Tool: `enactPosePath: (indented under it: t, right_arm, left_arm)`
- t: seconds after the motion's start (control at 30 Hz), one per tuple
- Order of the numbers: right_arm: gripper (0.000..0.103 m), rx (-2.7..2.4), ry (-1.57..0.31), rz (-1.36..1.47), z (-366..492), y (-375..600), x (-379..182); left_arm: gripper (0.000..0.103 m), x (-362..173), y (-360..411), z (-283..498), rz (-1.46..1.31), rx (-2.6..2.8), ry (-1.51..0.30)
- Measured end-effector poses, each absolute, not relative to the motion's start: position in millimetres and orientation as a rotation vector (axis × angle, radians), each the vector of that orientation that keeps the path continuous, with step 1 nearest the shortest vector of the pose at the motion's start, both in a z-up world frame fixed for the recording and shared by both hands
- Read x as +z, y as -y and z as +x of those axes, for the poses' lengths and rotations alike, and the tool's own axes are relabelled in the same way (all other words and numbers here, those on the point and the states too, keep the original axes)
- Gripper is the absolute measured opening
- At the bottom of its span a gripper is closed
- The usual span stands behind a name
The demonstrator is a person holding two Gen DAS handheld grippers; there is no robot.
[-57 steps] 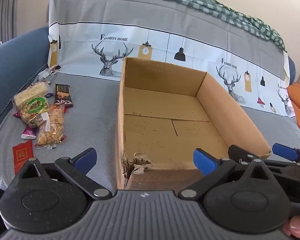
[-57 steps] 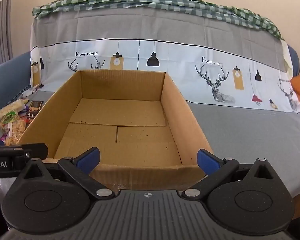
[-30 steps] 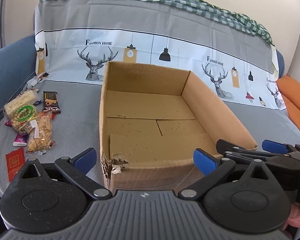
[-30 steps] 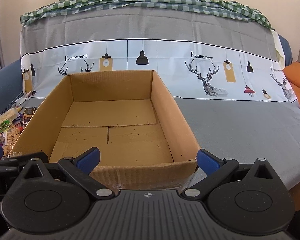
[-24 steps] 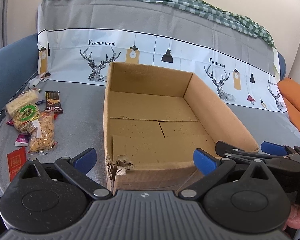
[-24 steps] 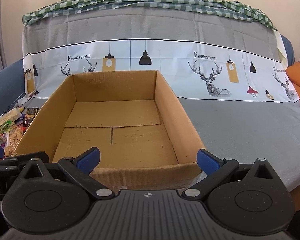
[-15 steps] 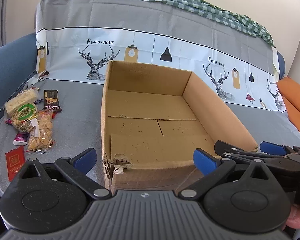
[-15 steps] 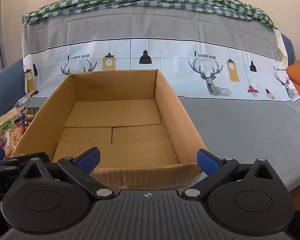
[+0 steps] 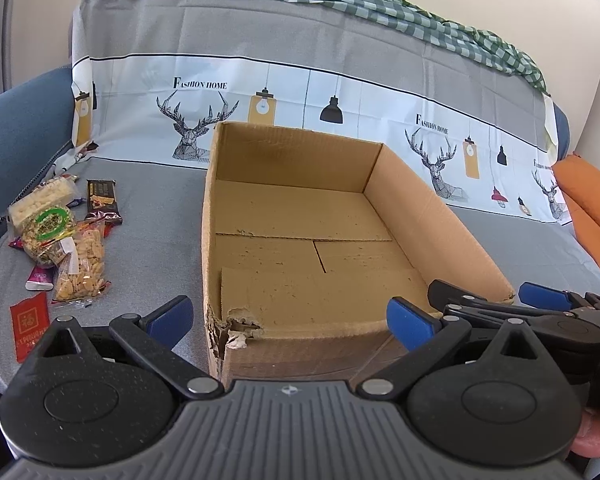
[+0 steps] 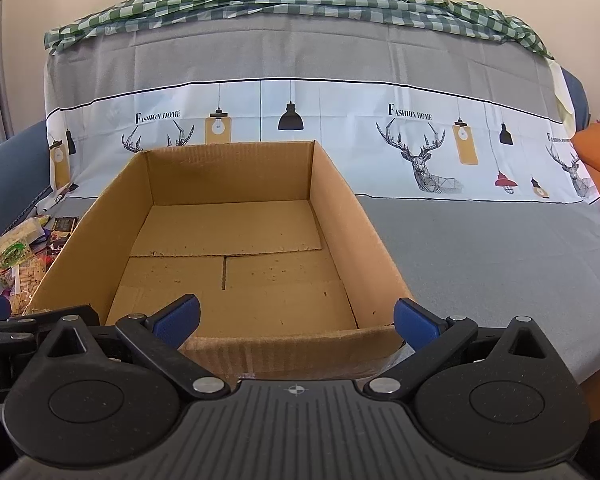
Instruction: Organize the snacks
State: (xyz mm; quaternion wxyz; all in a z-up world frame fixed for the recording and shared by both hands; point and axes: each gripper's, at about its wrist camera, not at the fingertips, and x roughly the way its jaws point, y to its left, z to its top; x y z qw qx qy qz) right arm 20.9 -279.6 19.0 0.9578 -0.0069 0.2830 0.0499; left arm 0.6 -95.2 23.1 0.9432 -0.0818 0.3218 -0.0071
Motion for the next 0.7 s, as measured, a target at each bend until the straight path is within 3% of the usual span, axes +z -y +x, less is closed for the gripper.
enactPosePath:
  t: [0.7]
  right_arm:
    - [0.102,0.096,-0.575,-0.026,19.0,275.2,18.6]
  left_arm:
    - [0.103,26.0,91.2,-0.3,-0.192,-0.016,-0.661]
